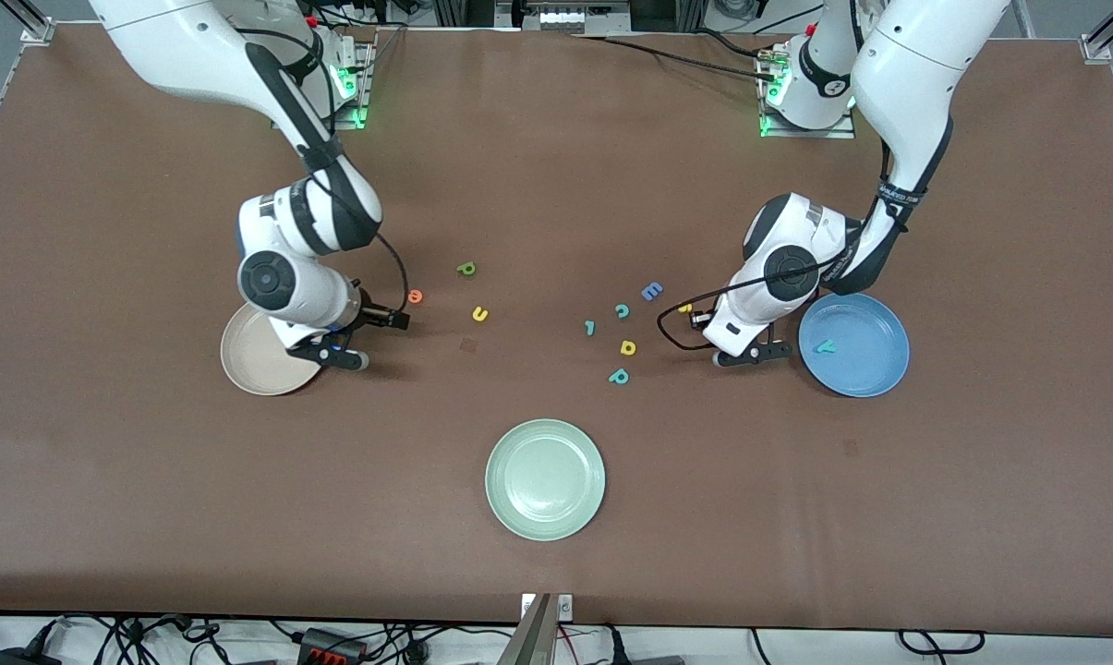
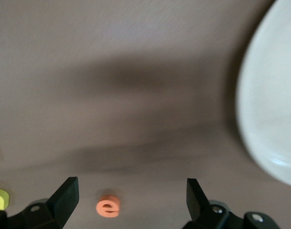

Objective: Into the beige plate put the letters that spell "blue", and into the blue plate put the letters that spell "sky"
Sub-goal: 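Place the k on the blue plate while the right gripper reaches the o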

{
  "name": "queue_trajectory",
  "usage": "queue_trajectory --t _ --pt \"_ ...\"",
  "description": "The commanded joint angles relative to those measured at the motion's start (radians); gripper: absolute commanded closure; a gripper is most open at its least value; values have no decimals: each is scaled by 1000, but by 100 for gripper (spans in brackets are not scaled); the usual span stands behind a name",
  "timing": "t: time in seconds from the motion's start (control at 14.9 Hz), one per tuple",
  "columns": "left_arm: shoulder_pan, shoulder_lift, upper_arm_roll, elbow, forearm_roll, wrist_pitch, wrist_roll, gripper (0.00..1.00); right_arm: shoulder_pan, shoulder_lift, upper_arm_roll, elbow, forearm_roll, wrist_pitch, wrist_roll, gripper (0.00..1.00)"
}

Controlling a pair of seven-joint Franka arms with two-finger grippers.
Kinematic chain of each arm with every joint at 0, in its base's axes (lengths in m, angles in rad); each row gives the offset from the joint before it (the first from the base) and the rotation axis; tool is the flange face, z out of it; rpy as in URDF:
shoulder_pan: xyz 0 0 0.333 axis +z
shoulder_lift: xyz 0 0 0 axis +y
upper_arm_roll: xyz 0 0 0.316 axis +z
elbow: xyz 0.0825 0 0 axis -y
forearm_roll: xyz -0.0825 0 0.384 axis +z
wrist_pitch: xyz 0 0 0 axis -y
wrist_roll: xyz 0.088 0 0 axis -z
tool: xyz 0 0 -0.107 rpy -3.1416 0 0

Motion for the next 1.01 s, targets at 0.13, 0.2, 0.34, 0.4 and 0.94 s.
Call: queue_trajectory --t 0.13,0.2,0.34,0.4,0.94 --pt "9 -3 -2 8 24 -6 -8 93 84 -39 2 -68 6 36 79 0" --pt "11 -29 -1 9 24 -41 10 93 92 -38 2 -78 5 42 79 0" --pt "18 -60 10 72 24 -198 52 93 103 -38 2 -98 5 61 80 0" --pt "29 -60 11 111 24 -276 67 92 112 -38 2 -108 5 76 80 0" --pt "297 -76 10 163 24 -420 516 91 107 -21 1 -120 2 111 79 22"
